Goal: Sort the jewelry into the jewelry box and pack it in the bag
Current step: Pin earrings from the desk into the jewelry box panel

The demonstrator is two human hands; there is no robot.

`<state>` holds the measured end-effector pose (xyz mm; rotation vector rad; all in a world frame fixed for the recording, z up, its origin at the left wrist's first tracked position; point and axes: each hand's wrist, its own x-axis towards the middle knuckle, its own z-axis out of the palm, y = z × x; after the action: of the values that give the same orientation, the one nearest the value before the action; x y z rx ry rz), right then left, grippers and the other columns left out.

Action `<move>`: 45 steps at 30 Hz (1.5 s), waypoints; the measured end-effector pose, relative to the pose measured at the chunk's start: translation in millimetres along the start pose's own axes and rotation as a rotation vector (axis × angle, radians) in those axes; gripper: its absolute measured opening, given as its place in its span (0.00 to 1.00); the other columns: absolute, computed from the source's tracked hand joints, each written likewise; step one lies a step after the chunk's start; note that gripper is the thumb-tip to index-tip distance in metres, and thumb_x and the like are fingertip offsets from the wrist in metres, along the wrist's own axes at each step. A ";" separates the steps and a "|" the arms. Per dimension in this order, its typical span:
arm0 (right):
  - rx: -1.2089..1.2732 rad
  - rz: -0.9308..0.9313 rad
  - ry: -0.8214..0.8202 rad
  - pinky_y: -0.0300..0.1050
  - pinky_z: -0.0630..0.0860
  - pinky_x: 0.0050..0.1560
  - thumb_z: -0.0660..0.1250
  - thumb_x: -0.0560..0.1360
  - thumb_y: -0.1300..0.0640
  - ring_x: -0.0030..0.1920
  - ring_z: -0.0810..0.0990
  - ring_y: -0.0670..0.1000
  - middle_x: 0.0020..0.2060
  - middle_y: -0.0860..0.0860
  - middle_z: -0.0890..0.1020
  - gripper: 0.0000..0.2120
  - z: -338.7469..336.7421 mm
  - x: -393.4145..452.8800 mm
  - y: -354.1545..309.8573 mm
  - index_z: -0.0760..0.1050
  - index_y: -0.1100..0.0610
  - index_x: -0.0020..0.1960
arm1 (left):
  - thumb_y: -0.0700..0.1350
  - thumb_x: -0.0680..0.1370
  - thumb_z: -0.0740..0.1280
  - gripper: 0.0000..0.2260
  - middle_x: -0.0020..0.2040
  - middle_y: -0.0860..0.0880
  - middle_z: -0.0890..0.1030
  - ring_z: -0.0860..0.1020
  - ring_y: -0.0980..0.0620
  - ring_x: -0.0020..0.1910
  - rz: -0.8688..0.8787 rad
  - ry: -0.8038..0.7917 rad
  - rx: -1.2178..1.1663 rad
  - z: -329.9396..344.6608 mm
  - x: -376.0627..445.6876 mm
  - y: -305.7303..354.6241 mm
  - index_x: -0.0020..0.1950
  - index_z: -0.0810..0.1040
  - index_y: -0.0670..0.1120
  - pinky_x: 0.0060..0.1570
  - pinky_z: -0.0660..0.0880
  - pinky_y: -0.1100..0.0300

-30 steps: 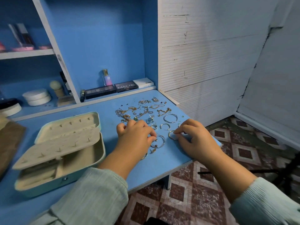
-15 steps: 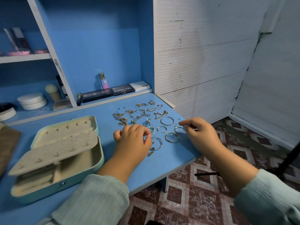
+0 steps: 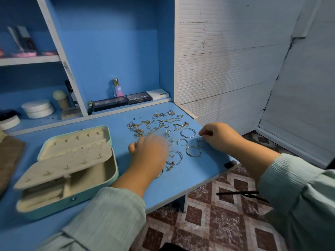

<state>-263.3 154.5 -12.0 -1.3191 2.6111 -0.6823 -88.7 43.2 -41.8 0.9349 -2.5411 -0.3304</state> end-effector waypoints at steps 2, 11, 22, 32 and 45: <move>-0.056 -0.032 -0.018 0.39 0.69 0.49 0.60 0.78 0.60 0.54 0.76 0.52 0.55 0.52 0.79 0.11 0.7 3.9 -2.7 0.77 0.56 0.58 | 0.49 0.82 0.49 0.13 0.50 0.55 0.71 0.65 0.53 0.55 0.001 -0.004 -0.001 -0.1 0.2 -0.8 0.52 0.72 0.51 0.48 0.51 0.60; -0.098 -0.219 -0.031 0.41 0.71 0.50 0.64 0.76 0.57 0.47 0.73 0.49 0.51 0.51 0.73 0.09 13.7 22.2 -34.9 0.79 0.54 0.54 | 0.51 0.82 0.51 0.12 0.55 0.56 0.73 0.66 0.53 0.58 -0.036 -0.002 -0.031 -1.6 1.9 -4.3 0.54 0.73 0.52 0.55 0.56 0.58; -0.198 -0.231 -0.101 0.44 0.67 0.61 0.64 0.76 0.55 0.58 0.71 0.53 0.42 0.44 0.70 0.09 32.4 44.5 -50.6 0.80 0.51 0.54 | 0.51 0.82 0.51 0.12 0.56 0.55 0.74 0.66 0.52 0.58 -0.067 0.011 -0.033 -1.0 4.4 -8.0 0.54 0.73 0.53 0.50 0.54 0.59; -0.199 -0.231 -0.088 0.45 0.69 0.61 0.66 0.75 0.54 0.57 0.72 0.52 0.50 0.48 0.80 0.09 36.0 48.3 -54.8 0.81 0.53 0.52 | 0.52 0.82 0.51 0.12 0.58 0.55 0.73 0.66 0.52 0.59 -0.070 0.002 -0.044 -1.1 4.6 -9.5 0.55 0.73 0.53 0.55 0.58 0.57; -0.002 -0.249 0.047 0.42 0.73 0.44 0.60 0.75 0.62 0.44 0.76 0.51 0.46 0.55 0.80 0.09 25.5 31.5 -64.7 0.78 0.63 0.47 | 0.49 0.81 0.57 0.11 0.56 0.51 0.75 0.67 0.50 0.56 0.055 0.095 -0.188 -1.4 -1.4 -7.7 0.56 0.75 0.47 0.56 0.62 0.62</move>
<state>-227.2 87.9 -2.8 -1.6669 2.5070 -0.7529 -82.9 38.3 -43.6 0.7898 -2.3962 -0.4876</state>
